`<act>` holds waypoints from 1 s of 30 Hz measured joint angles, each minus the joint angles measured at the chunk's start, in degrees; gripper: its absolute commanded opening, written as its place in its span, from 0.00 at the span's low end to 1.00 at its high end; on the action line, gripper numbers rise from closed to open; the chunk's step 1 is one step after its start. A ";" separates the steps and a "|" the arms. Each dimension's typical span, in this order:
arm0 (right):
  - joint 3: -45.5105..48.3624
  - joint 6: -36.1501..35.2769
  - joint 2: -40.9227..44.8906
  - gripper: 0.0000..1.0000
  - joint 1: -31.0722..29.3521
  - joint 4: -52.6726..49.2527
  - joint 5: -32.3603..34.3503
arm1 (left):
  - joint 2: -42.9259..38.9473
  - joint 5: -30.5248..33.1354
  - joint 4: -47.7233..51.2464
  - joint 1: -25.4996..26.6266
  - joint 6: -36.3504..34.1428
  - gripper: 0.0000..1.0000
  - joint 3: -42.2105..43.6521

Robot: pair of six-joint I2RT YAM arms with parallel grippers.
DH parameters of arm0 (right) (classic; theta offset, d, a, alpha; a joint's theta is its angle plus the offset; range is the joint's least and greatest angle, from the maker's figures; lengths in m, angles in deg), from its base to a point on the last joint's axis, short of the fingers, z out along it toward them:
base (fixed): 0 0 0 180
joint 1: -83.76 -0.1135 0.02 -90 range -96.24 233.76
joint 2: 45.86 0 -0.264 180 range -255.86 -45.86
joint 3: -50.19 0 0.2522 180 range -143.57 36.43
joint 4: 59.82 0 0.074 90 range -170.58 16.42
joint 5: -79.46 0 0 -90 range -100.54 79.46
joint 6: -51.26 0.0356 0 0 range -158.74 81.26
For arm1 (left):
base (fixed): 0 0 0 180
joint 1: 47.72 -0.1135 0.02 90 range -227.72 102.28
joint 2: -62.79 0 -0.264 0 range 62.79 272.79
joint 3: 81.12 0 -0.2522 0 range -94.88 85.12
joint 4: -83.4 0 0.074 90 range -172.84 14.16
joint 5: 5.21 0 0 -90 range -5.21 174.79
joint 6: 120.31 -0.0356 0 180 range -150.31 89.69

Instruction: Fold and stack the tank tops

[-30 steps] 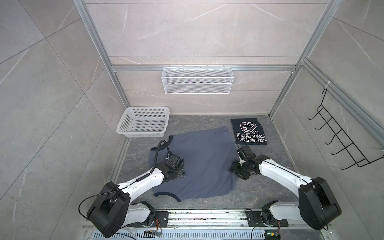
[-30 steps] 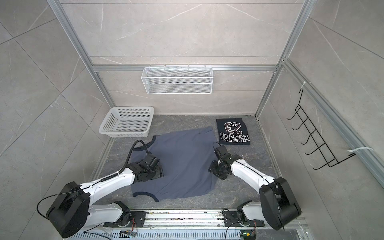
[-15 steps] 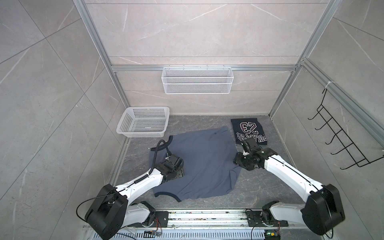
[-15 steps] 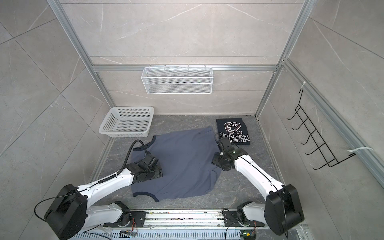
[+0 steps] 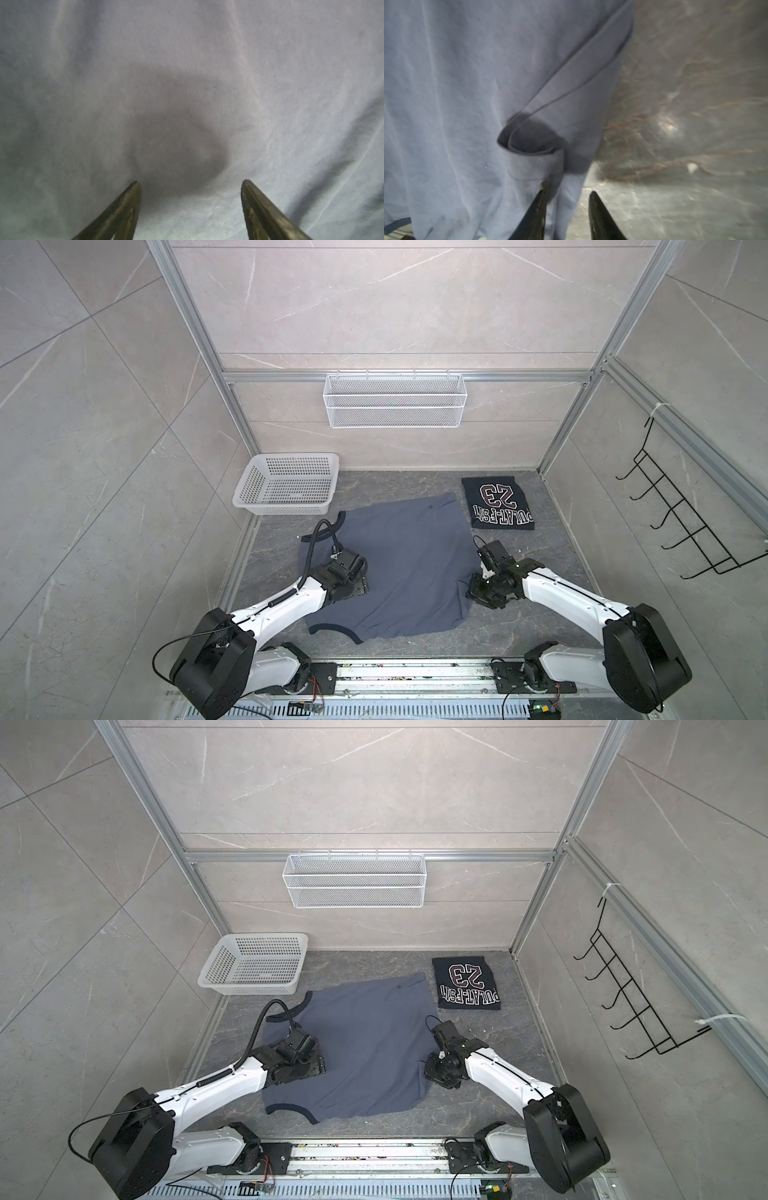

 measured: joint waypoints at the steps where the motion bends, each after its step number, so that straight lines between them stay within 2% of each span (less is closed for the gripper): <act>1: -0.02 0.04 -0.33 0.37 -0.11 0.42 -0.04 | 0.00 -0.02 0.00 0.00 0.00 0.78 0.00; 8: -1.57 0.28 -2.49 0.40 -1.62 2.49 -0.68 | 0.17 -0.02 -0.04 0.00 0.00 0.78 0.00; 16: -2.12 0.39 -5.53 0.38 -2.27 4.09 -0.83 | 1.20 -0.02 -0.07 0.00 0.00 0.78 0.00; 27: -2.25 0.66 -6.05 0.04 -2.56 5.22 -0.33 | 1.31 0.00 -0.31 0.00 0.00 0.78 0.31; 30: -2.29 0.50 -5.16 0.00 -2.58 4.63 0.83 | 1.33 0.00 -0.39 0.00 0.00 0.78 0.52</act>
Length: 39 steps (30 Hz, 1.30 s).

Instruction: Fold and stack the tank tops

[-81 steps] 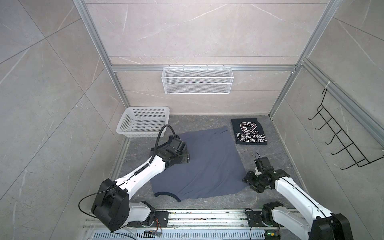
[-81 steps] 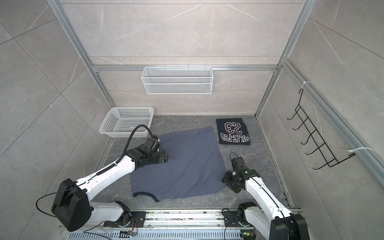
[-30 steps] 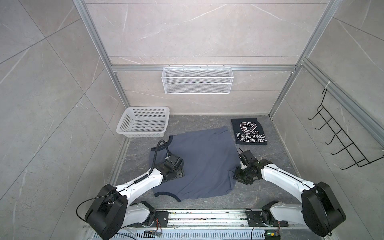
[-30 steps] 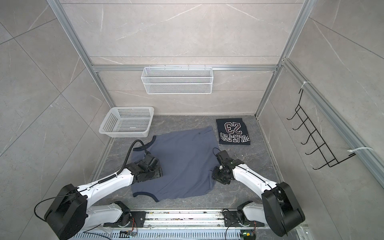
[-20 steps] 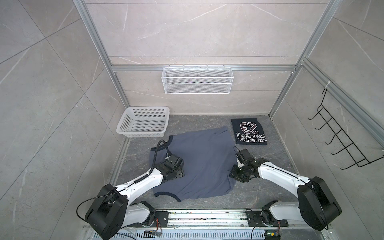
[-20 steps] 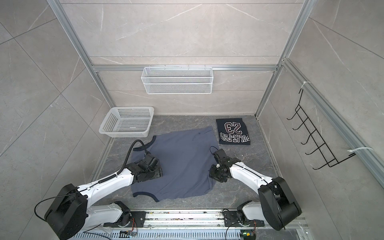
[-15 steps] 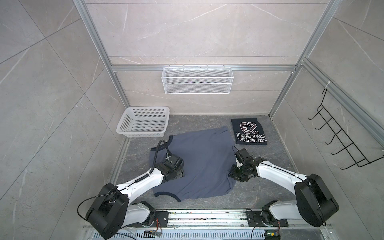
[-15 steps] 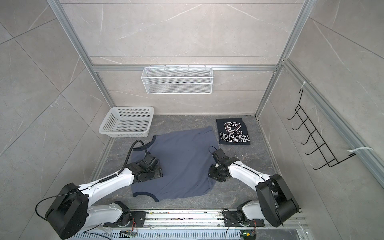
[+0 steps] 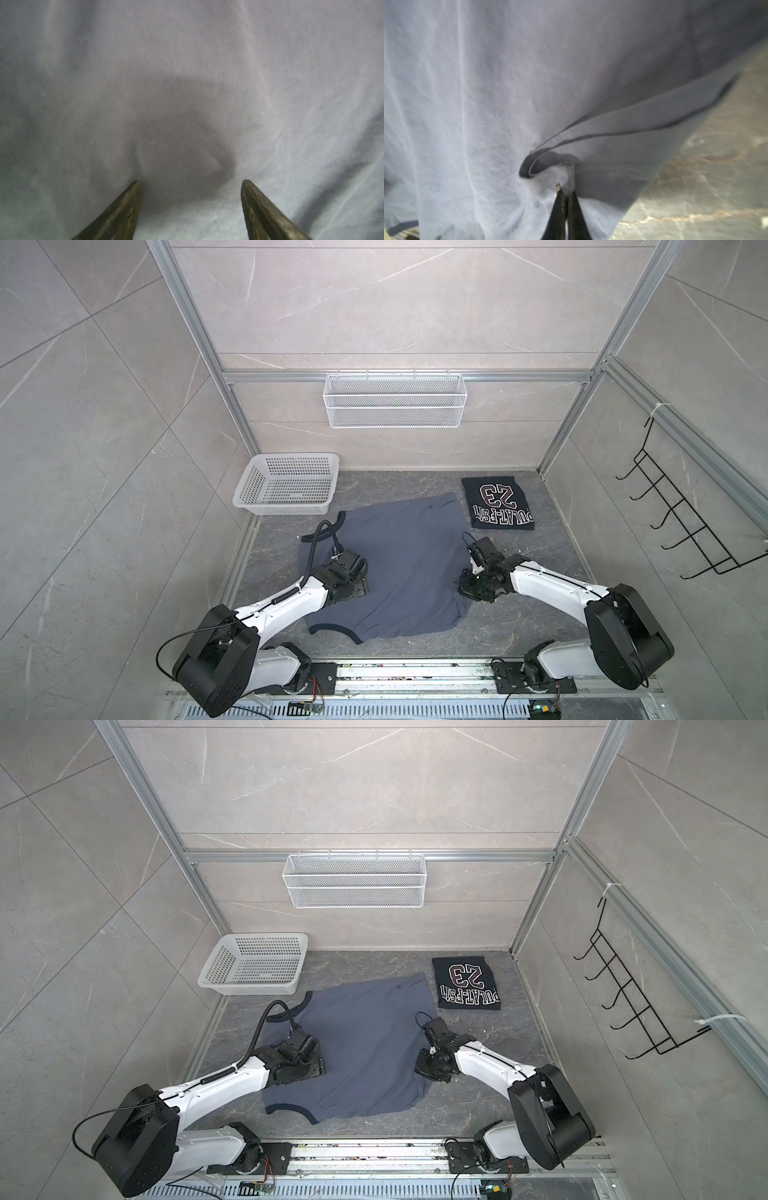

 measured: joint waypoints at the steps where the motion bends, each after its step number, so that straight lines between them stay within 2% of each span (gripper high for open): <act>1: 0.00 0.00 0.50 0.00 0.00 -0.39 0.63 | 0.00 0.00 -0.04 0.00 0.00 0.78 0.04; 6: 0.00 0.11 5.29 0.00 0.00 -3.69 4.33 | 0.02 0.20 -0.11 0.00 0.00 0.78 0.24; 10: -0.04 1.99 11.02 0.00 -0.04 -9.66 10.03 | 0.00 0.24 -0.09 0.00 0.00 0.78 0.33; 14: 0.81 7.37 20.68 0.00 -0.09 -18.43 16.48 | -0.31 0.59 -0.04 0.00 0.00 0.78 0.35; 18: 4.48 14.27 33.35 0.00 -0.09 -26.77 20.35 | -1.60 2.21 -0.11 -0.13 -0.04 0.79 0.39; 21: 6.62 17.55 39.36 0.00 -0.09 -31.61 22.34 | -0.57 3.08 -1.01 -1.75 -0.66 0.79 0.39; 24: 6.88 19.32 39.43 0.00 -0.09 -33.90 23.85 | 3.19 2.78 -2.97 -5.90 -1.62 0.79 0.31; 27: 6.88 20.13 35.82 0.00 -0.09 -34.49 25.24 | 7.34 3.23 -3.45 -8.28 -2.97 0.79 -0.92; 29: 6.80 20.28 32.96 0.09 -0.11 -34.47 26.21 | 8.90 3.06 -3.43 -8.44 -3.87 0.79 -2.82; 34: 3.65 20.33 30.36 0.55 -0.09 -36.79 29.55 | 8.26 2.93 -2.34 -8.41 -5.81 0.79 -6.14; 36: 0.44 20.00 30.51 0.63 -0.09 -38.75 31.69 | 5.75 2.97 -0.76 -8.41 -6.34 0.79 -6.78; 39: -2.60 19.87 30.71 0.64 -0.09 -39.85 33.48 | 0.20 3.10 1.86 -8.41 -6.67 0.79 -7.41</act>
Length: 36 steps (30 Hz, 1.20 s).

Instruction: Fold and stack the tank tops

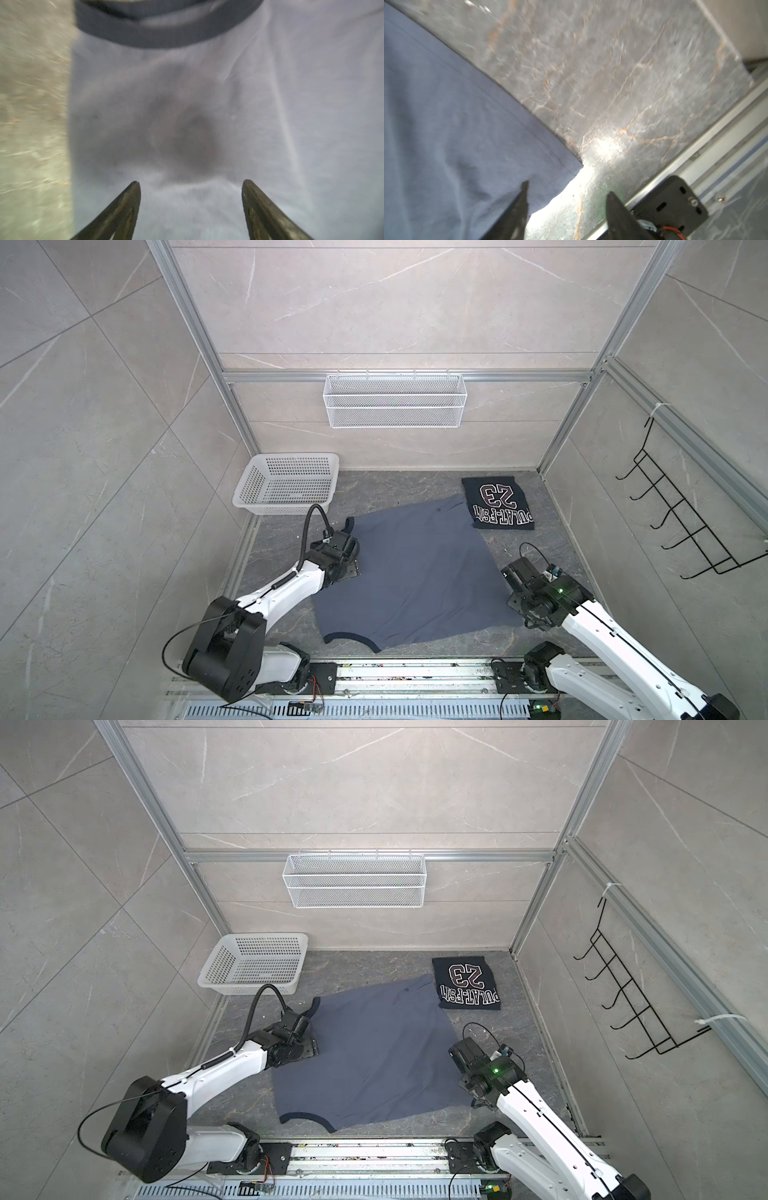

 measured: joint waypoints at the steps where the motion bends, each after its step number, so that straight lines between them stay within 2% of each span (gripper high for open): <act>1: -0.57 -0.79 0.00 0.64 0.00 0.15 0.07 | -1.49 0.07 0.70 0.00 0.00 0.79 -0.22; 4: -0.85 -5.01 -0.52 0.64 0.00 4.13 -2.58 | -5.09 0.83 2.25 -0.20 0.13 0.79 -0.61; 6: -0.85 -7.93 -2.64 0.64 -0.02 8.68 -6.67 | -6.21 1.42 3.67 -1.84 0.66 0.79 -0.57; 8: -0.92 -9.84 -5.99 0.64 -0.15 12.76 -9.99 | -6.93 0.74 3.91 -6.62 1.42 0.79 0.33; 12: -0.76 -12.17 -13.73 0.63 -0.52 21.35 -16.15 | -8.50 -4.07 2.60 -20.85 2.73 0.77 4.90; 15: -0.20 -12.98 -15.50 0.63 -0.55 26.03 -19.30 | -7.37 -8.04 2.12 -25.70 3.50 0.71 6.45; 17: 0.02 -13.18 -16.00 0.63 -0.55 27.93 -20.44 | -5.62 -10.80 0.79 -26.12 3.65 0.69 6.47; 23: 2.03 -13.27 -16.20 0.63 -0.55 31.67 -22.27 | 0.68 -16.33 -2.62 -26.01 3.72 0.55 6.67; 28: 2.62 -13.64 -17.49 0.63 -0.55 32.37 -22.27 | 4.72 -16.76 -3.23 -24.39 3.69 0.46 6.34; 33: 2.60 -14.27 -20.02 0.64 -0.55 32.85 -22.14 | 8.22 -16.63 -3.61 -21.18 3.82 0.23 4.00; 36: 2.56 -14.51 -20.92 0.63 -0.55 32.98 -22.03 | 10.10 -14.69 -1.97 -16.65 3.85 0.10 0.94</act>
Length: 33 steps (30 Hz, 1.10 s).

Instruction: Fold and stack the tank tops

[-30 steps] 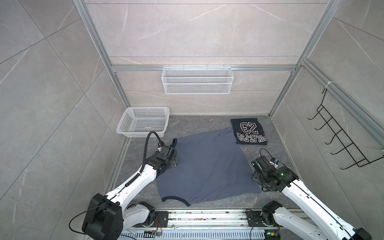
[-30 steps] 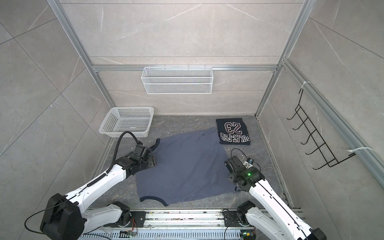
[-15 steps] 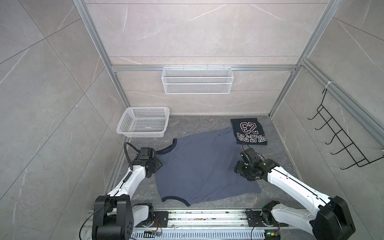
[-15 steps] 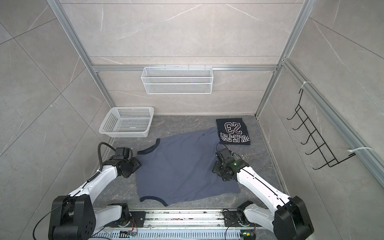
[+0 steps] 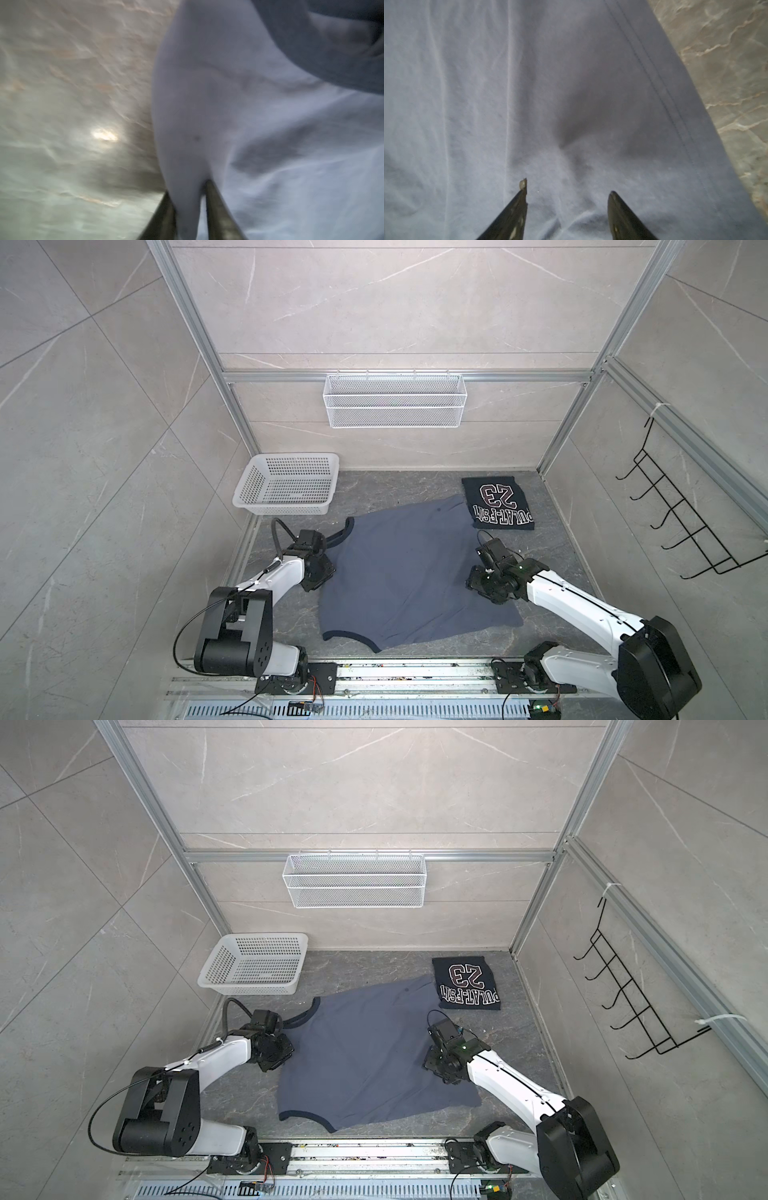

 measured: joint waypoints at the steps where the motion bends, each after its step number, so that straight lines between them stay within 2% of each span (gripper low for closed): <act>1: -0.04 0.00 -0.15 0.64 0.00 0.09 0.00 | 0.74 1.46 1.03 2.60 0.11 0.08 -2.01; 4: -0.09 -0.02 -0.66 0.64 0.00 0.26 0.02 | 3.13 5.84 3.87 11.41 0.50 0.09 -9.77; 5: -0.15 -0.04 -0.94 0.64 0.00 0.26 0.04 | 4.26 7.15 4.48 14.45 0.61 0.18 -12.79; 8: -0.17 -0.20 -1.68 0.64 0.00 0.42 0.04 | 8.68 9.46 5.53 22.62 1.01 0.53 -21.68; 9: -0.20 -0.20 -1.84 0.64 0.00 0.46 0.04 | 9.88 9.49 5.64 24.48 1.09 0.60 -23.61; 11: -0.26 -0.22 -1.99 0.64 0.00 0.46 0.07 | 11.23 9.40 5.57 27.54 0.96 0.67 -25.46; 13: -0.26 -0.42 -1.97 0.64 0.00 0.46 0.20 | 10.62 9.79 6.25 28.17 0.94 0.69 -24.61; 18: -0.26 -0.83 -2.40 0.64 0.00 0.66 0.24 | 3.98 11.98 8.33 24.11 0.46 0.69 -18.99; 22: -0.26 -1.09 -3.74 0.64 0.00 1.27 0.17 | -4.74 11.93 7.69 16.06 0.37 0.66 -13.27; 26: -0.28 -1.46 -3.98 0.64 0.00 1.53 -0.11 | -12.24 8.98 3.19 6.19 1.53 0.57 -4.81; 30: -0.33 -1.66 -3.98 0.64 0.00 1.53 -0.24 | -11.63 2.29 -2.73 -1.95 2.34 0.57 1.14; 33: -0.37 -1.68 -4.00 0.64 0.00 1.53 -0.26 | -7.45 -1.70 -7.23 -2.69 2.64 0.57 1.73</act>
